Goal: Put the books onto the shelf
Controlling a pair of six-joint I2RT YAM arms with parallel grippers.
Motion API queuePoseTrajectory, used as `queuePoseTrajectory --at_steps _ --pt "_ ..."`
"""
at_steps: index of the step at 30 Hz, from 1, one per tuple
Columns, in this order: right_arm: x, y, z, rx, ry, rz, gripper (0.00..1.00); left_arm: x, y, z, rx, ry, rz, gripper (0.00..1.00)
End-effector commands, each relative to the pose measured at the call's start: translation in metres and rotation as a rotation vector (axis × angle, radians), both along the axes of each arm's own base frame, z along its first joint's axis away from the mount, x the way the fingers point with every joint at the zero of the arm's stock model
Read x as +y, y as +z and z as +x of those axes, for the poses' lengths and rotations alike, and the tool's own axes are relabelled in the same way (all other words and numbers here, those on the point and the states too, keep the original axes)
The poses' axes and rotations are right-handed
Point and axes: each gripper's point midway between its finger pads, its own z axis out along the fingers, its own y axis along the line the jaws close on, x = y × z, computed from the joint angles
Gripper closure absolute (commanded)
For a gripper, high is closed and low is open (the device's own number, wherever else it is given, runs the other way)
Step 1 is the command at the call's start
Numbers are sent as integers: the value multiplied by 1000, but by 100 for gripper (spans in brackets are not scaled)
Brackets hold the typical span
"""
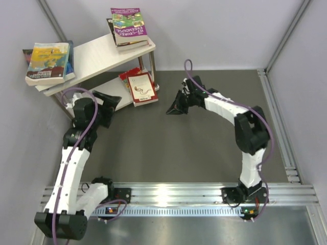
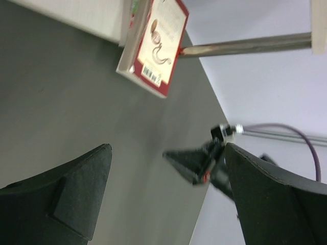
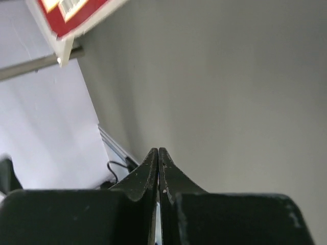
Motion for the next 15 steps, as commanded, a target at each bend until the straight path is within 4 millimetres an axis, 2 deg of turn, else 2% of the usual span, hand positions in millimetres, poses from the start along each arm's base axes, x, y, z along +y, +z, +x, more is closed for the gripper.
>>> queuePoseTrajectory --at_steps 1,2,3,4,5,6,7,8,10,12,13,14,15 --pt "49 21 20 -49 26 104 100 1 -18 -37 76 -22 22 4" --pt "58 7 24 -25 30 107 100 3 -15 -41 71 -22 31 4" --pt "67 9 27 -14 22 133 100 4 -13 -51 68 -26 49 4" --pt "82 21 34 -51 33 176 100 5 -12 -55 68 -26 56 4" --pt "88 9 38 -28 25 176 100 6 -8 -59 63 -27 62 4" --pt "94 9 42 -9 9 192 100 6 -9 -65 76 -35 71 4" --pt "103 18 48 -26 10 218 100 6 -10 -69 86 -38 73 4" --pt "108 8 54 -1 -8 227 100 6 -8 -72 89 -41 79 4" --pt "117 15 65 -9 -19 260 100 7 -9 -80 105 -41 82 4" --pt "126 9 73 10 -35 283 100 8 -6 -86 96 -39 85 4" --pt "130 19 80 -10 -39 303 100 8 -8 -90 108 -39 85 3" --pt "132 10 85 -3 -53 296 100 9 -5 -92 102 -39 84 3" --pt "134 10 90 6 -67 303 100 9 -4 -94 98 -41 88 3"
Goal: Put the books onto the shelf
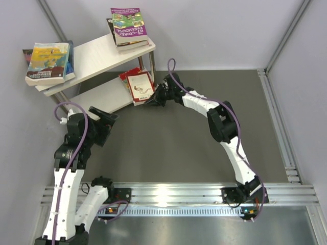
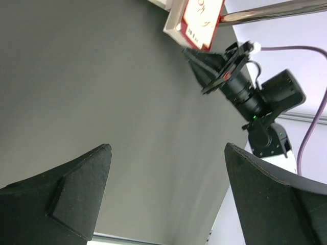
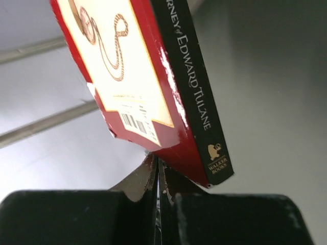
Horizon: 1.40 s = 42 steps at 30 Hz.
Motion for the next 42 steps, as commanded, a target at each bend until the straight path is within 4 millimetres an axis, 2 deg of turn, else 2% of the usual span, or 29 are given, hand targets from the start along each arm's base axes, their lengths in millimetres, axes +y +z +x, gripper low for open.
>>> queuePoseTrajectory --at_steps 1,2,4,5,9,14,15,16,17,18,19,20,21,22,23,24,25,26,27,28,30,31,32,33,34,36,37,41,42 --pt "22 42 26 -63 -43 114 100 8 12 -13 -16 15 41 3" --pt "24 30 32 -33 -63 113 100 8 13 -15 -11 16 43 3" --pt "28 36 44 -36 -86 137 100 8 13 -17 -6 10 51 3" --pt "29 26 48 -9 -101 138 100 9 13 -19 3 9 55 3" --pt "29 28 66 -5 -147 171 100 11 11 -23 17 11 66 3" --pt "20 32 67 -20 -144 179 99 10 3 -24 35 5 66 3" --pt "16 25 64 -9 -138 168 97 9 2 -23 37 3 65 3" --pt "15 45 58 -58 -108 192 96 9 -1 -23 43 -1 66 2" --pt "13 54 54 -89 -90 203 94 9 -3 -23 45 -5 73 2" --pt "8 43 44 -81 -76 178 89 9 -5 -23 48 -7 78 2" --pt "3 74 35 -135 -57 198 88 9 -9 -23 57 -10 82 2" --pt "-2 83 27 -186 -32 195 87 10 -9 -24 55 -14 94 2" --pt "-11 70 16 -168 -21 167 86 11 -11 -24 56 -15 101 2" --pt "-20 100 5 -231 2 182 85 12 -12 -23 53 -16 109 2" --pt "-28 104 -2 -240 8 175 85 12 -13 -23 51 -23 122 2" --pt "-42 88 -13 -210 8 146 84 13 -13 -23 49 -28 130 2" --pt "-53 119 -26 -261 16 166 83 14 -15 -22 50 -26 141 2" --pt "-62 124 -33 -299 26 155 82 14 -14 -21 41 -37 158 2" --pt "-76 110 -45 -266 27 112 80 15 -15 -20 41 -43 173 2" --pt "-88 139 -56 -376 43 104 79 18 -15 -18 38 -38 194 1" --pt "-109 126 -83 -339 69 -2 76 24 -16 -15 49 -43 245 1" --pt "-121 146 -96 -425 81 -25 75 29 -17 -13 58 -40 286 2" --pt "-130 139 -108 -422 92 -54 72 31 -21 -11 79 -42 306 1" --pt "-139 143 -117 -441 91 -72 66 33 -21 -9 81 -46 324 1" --pt "-154 157 -134 -490 88 -104 64 35 -25 -8 93 -55 349 1" --pt "-171 156 -154 -510 88 -148 56 39 -30 0 94 -48 375 1" --pt "-188 168 -169 -552 72 -183 55 40 -31 4 87 -51 392 2" --pt "-230 180 -205 -627 25 -279 44 56 -31 17 58 19 462 1" --pt "-242 188 -212 -669 -10 -298 38 59 -31 26 28 33 484 1"
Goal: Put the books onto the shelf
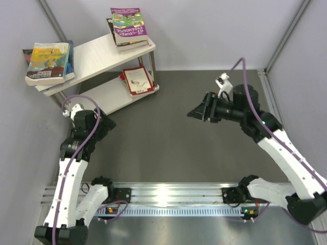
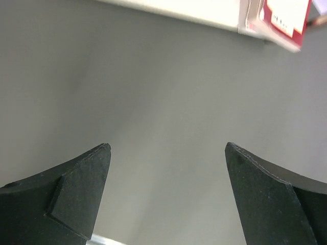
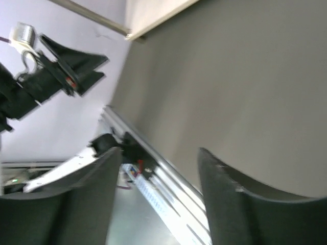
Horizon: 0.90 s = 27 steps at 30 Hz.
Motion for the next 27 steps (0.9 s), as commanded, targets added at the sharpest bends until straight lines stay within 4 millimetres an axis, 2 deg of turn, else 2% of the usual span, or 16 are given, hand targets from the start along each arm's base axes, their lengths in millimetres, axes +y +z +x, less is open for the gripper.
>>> queuePoseTrajectory --at_steps 1,4,7,8,9,10,11,12,13,14,15,17,21,22,25,27 --pt "-47 -16 -24 -56 -100 -162 34 19 14 29 -139 39 115 1" --pt "-68 -13 -40 -75 -150 -199 25 23 7 43 -144 21 171 1" --pt "-82 -5 -46 -117 -200 -198 21 35 -27 54 -77 13 271 2" --pt "-87 -4 -46 -126 -229 -199 20 39 -28 64 -109 22 301 1" --pt "-92 -2 -46 -139 -255 -200 17 39 -45 65 -95 -6 332 1" --pt "-102 2 -45 -165 -306 -200 15 36 -49 69 -108 -77 380 1" --pt "-106 5 -46 -173 -332 -190 11 33 -40 85 -198 -89 394 1" --pt "-110 0 -46 -171 -351 -198 3 31 -58 83 -191 -126 413 2" --pt "-117 3 -46 -211 -383 -199 0 27 -64 88 -206 -191 457 3" --pt "-125 -9 -43 -208 -418 -233 0 27 -55 97 -282 -186 479 3" --pt "-132 -15 -42 -209 -451 -250 0 28 -70 95 -281 -187 492 2" --pt "-143 -30 -42 -219 -489 -287 0 31 -81 97 -306 -180 514 1" --pt "-152 -39 -46 -260 -499 -312 0 35 -94 103 -414 -162 577 1" --pt "-151 -39 -46 -289 -477 -324 0 38 -111 106 -378 -145 563 1" --pt "-151 -42 -46 -309 -469 -331 0 37 -126 120 -367 -176 544 2" --pt "-151 -45 -43 -319 -466 -349 0 32 -118 135 -397 -214 557 1"
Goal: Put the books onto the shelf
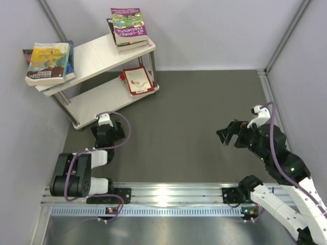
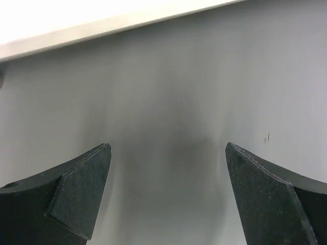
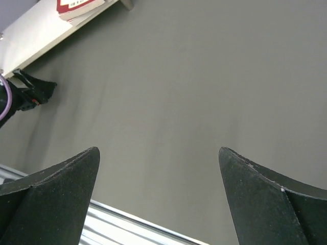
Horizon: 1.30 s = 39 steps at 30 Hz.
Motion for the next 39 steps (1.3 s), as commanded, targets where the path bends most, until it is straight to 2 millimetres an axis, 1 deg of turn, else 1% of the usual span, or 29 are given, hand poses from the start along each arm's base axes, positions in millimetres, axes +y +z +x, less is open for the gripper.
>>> queuePoseTrajectory --at_steps 1,2,4,5,6,7,8,9,10,12,13,14,15,16,17,18,19,20,22,23,24,26,29,31,34,35,37,38,39 --pt "-6 8 10 -75 -20 -38 0 -5 61 52 -264 -60 34 1" --pt "-6 2 12 -71 -26 -47 0 -3 67 61 -282 -53 46 2" --pt "-12 -3 18 -73 -67 -65 0 -1 57 67 -274 -52 45 1" --pt "-14 -11 20 -67 -85 -74 0 0 50 65 -280 -44 41 1" --pt "-16 -6 27 -106 -102 -81 0 -11 42 64 -282 -124 53 1" --pt "-17 -6 32 -126 -108 -94 0 -14 43 63 -301 -150 65 2" --pt "-18 -17 36 -126 -116 -121 0 -14 42 63 -299 -153 67 3" --pt "-21 -9 47 -184 -151 -127 0 -15 43 65 -293 -157 65 3" --pt "-24 -11 52 -200 -174 -137 0 -15 44 65 -290 -154 66 3" --pt "-33 -33 65 -207 -244 -189 0 -15 42 64 -277 -157 62 1" --pt "-33 -26 74 -267 -263 -180 0 -15 43 65 -281 -154 64 1" --pt "-34 -50 78 -257 -256 -230 0 -15 44 65 -286 -156 65 1" --pt "-35 -59 82 -287 -224 -321 0 -15 43 65 -283 -156 65 2" --pt "-33 -44 92 -391 -238 -303 0 -15 43 65 -284 -158 65 1" --pt "-37 -68 94 -384 -234 -358 0 -16 43 65 -284 -158 65 1" --pt "-39 -78 101 -386 -235 -388 0 -15 44 65 -286 -155 66 1" --pt "-42 -85 105 -385 -248 -389 0 -15 43 65 -284 -156 65 1" --pt "-54 -91 112 -405 -300 -379 0 -15 43 65 -283 -155 66 1" --pt "-59 -115 121 -369 -289 -394 0 -15 43 65 -283 -156 65 1" --pt "-74 -109 128 -422 -343 -395 0 -15 43 65 -284 -156 65 1" --pt "-75 -125 133 -399 -314 -423 0 -15 44 65 -286 -156 65 1" --pt "-90 -130 140 -409 -349 -425 0 -15 43 65 -283 -155 66 1" --pt "-85 -118 159 -492 -303 -419 0 -15 43 65 -284 -156 65 1" --pt "-73 -124 171 -508 -203 -474 0 -15 42 65 -281 -156 65 1" --pt "-92 -129 179 -508 -295 -434 0 -15 43 65 -286 -156 65 1" --pt "-107 -132 178 -503 -343 -415 0 -15 43 65 -284 -155 66 1" --pt "-113 -151 180 -433 -345 -377 0 -15 43 65 -286 -154 64 2" --pt "-115 -141 188 -443 -360 -371 0 -15 43 65 -284 -157 65 1" --pt "-111 -143 191 -438 -329 -370 0 -15 42 65 -283 -155 66 1"
